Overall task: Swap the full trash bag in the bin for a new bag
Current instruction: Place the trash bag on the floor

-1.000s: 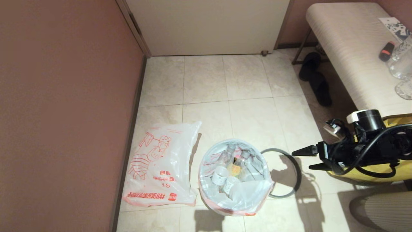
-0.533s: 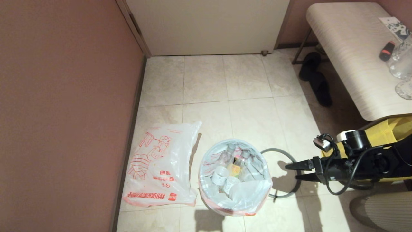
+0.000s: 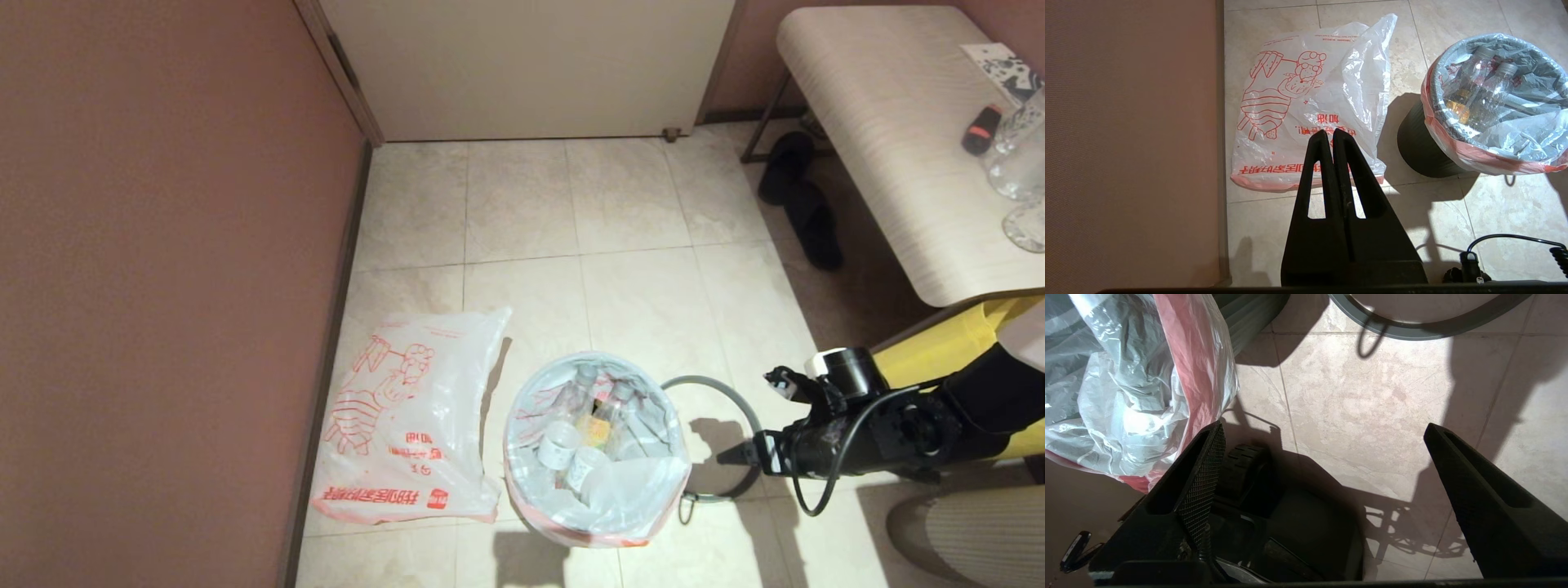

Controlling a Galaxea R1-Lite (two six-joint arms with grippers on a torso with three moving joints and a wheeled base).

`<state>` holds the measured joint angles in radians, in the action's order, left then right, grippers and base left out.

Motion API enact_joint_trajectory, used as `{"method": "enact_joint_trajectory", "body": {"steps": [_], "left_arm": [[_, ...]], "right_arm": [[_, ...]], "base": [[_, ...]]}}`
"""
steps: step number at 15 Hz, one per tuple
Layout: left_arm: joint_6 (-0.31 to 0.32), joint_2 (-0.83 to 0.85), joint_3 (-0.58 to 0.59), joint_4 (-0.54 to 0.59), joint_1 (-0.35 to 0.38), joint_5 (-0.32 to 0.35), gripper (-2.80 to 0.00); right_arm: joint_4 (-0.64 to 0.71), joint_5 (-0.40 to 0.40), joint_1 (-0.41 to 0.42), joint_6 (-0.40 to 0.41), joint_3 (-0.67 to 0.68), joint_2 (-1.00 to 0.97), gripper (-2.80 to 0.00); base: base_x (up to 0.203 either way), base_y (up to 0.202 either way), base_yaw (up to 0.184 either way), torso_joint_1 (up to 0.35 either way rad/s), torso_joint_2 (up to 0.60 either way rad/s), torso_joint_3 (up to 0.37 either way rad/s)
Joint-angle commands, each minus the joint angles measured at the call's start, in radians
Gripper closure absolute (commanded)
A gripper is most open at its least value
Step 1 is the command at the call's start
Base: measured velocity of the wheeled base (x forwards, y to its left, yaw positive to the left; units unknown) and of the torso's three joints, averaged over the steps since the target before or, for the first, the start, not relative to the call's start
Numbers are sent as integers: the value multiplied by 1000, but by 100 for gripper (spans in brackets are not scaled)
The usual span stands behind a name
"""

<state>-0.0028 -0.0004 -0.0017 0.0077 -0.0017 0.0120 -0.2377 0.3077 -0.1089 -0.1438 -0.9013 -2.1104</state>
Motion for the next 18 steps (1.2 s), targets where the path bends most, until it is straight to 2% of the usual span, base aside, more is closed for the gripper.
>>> {"method": "enact_joint_trajectory", "body": {"steps": [1, 5, 7, 10, 14, 18], "left_arm": [[0, 0, 0, 0, 0, 0, 0], [0, 0, 0, 0, 0, 0, 0], [0, 0, 0, 0, 0, 0, 0], [0, 0, 0, 0, 0, 0, 0], [0, 0, 0, 0, 0, 0, 0], [0, 0, 0, 0, 0, 0, 0]], "right_arm": [[-2, 1, -13, 1, -2, -19, -280], [-3, -16, -70, -3, 3, -30, -280], [-60, -24, -90, -33, 8, -40, -280], [-114, -76, -109, -49, 8, -75, -280], [-118, -78, -117, -85, 1, -74, -280], [-112, -74, -126, -86, 23, -35, -280]], "base": [[0, 0, 0, 0, 0, 0], [0, 0, 0, 0, 0, 0], [0, 0, 0, 0, 0, 0], [0, 0, 0, 0, 0, 0], [0, 0, 0, 0, 0, 0], [0, 0, 0, 0, 0, 0]]}}
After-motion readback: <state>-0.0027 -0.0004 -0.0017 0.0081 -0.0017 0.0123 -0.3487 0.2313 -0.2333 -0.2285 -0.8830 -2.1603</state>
